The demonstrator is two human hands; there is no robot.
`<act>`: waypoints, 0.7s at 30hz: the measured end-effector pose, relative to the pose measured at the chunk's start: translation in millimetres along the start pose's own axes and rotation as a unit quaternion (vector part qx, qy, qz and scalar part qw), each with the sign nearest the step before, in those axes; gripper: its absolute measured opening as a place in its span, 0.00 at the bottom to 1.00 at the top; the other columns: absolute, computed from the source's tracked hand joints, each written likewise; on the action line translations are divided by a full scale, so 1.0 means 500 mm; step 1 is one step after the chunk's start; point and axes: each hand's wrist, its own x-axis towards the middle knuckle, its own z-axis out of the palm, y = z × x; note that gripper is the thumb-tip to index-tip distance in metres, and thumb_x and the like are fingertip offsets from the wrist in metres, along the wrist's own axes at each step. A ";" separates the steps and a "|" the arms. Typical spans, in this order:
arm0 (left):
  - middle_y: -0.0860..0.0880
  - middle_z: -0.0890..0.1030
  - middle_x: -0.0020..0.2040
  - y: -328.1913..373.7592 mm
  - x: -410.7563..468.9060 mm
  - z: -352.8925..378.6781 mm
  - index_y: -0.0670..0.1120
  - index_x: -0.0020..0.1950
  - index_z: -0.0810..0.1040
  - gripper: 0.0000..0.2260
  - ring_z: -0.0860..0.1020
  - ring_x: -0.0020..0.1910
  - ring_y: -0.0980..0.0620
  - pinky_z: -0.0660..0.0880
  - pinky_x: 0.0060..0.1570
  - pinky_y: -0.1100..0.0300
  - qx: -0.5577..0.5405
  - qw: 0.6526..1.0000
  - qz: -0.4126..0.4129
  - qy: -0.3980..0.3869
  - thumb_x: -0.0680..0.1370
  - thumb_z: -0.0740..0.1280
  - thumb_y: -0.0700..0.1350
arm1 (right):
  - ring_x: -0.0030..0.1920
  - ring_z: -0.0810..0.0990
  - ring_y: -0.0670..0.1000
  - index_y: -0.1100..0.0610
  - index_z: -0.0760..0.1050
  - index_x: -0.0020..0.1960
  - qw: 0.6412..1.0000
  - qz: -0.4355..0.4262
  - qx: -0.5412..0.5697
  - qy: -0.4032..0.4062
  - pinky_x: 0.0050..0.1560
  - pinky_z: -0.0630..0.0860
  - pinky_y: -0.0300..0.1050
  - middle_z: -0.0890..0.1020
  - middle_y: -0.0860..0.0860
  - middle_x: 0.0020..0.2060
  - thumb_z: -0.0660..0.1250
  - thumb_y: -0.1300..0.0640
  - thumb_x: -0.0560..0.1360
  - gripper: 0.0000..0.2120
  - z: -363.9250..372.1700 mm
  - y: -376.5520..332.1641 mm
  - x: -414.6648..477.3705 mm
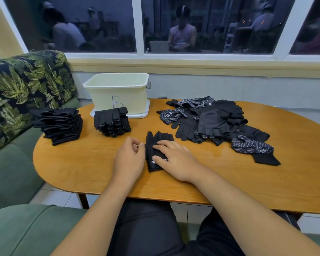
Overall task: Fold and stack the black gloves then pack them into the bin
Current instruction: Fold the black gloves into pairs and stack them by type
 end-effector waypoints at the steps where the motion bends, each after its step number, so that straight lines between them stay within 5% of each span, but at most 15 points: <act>1: 0.55 0.80 0.48 0.002 -0.004 0.004 0.54 0.56 0.76 0.11 0.78 0.52 0.50 0.73 0.54 0.49 0.069 0.998 0.003 0.005 0.83 0.62 0.60 | 0.81 0.60 0.46 0.40 0.66 0.81 1.000 -0.002 -0.004 0.001 0.81 0.60 0.58 0.65 0.40 0.81 0.51 0.31 0.83 0.30 0.001 0.000 -0.001; 5: 0.52 0.79 0.62 0.034 0.009 0.014 0.52 0.66 0.77 0.32 0.75 0.65 0.47 0.68 0.64 0.44 0.225 0.974 -0.026 0.010 0.79 0.56 0.75 | 0.86 0.46 0.50 0.37 0.58 0.84 1.000 0.018 -0.017 -0.018 0.84 0.51 0.57 0.53 0.44 0.86 0.49 0.29 0.83 0.31 0.000 -0.001 -0.005; 8: 0.49 0.78 0.66 0.057 0.050 0.017 0.52 0.65 0.81 0.37 0.73 0.68 0.45 0.69 0.66 0.42 0.275 0.959 -0.056 -0.046 0.76 0.53 0.79 | 0.86 0.43 0.51 0.36 0.55 0.85 0.999 0.027 -0.026 -0.036 0.84 0.49 0.57 0.49 0.46 0.87 0.47 0.28 0.82 0.33 0.001 -0.002 -0.002; 14: 0.51 0.83 0.55 0.085 0.097 0.038 0.51 0.55 0.83 0.20 0.76 0.63 0.45 0.66 0.62 0.45 0.242 0.958 -0.100 -0.121 0.79 0.64 0.66 | 0.86 0.44 0.51 0.39 0.55 0.86 0.998 0.023 -0.037 -0.046 0.84 0.48 0.56 0.49 0.47 0.87 0.47 0.29 0.83 0.33 0.001 0.001 0.000; 18: 0.52 0.81 0.42 0.069 0.087 0.044 0.50 0.43 0.77 0.10 0.80 0.48 0.47 0.74 0.60 0.46 0.108 0.987 -0.075 -0.094 0.79 0.68 0.54 | 0.86 0.48 0.49 0.39 0.60 0.84 0.999 0.024 0.006 -0.021 0.84 0.50 0.55 0.55 0.45 0.86 0.51 0.30 0.84 0.31 -0.003 -0.001 -0.006; 21: 0.52 0.79 0.39 0.054 0.057 0.042 0.49 0.45 0.74 0.07 0.77 0.39 0.48 0.75 0.44 0.50 -0.023 0.998 -0.035 -0.044 0.79 0.70 0.49 | 0.82 0.60 0.46 0.42 0.73 0.77 0.996 0.029 0.081 0.034 0.82 0.59 0.52 0.68 0.42 0.81 0.60 0.35 0.83 0.25 -0.012 0.005 -0.015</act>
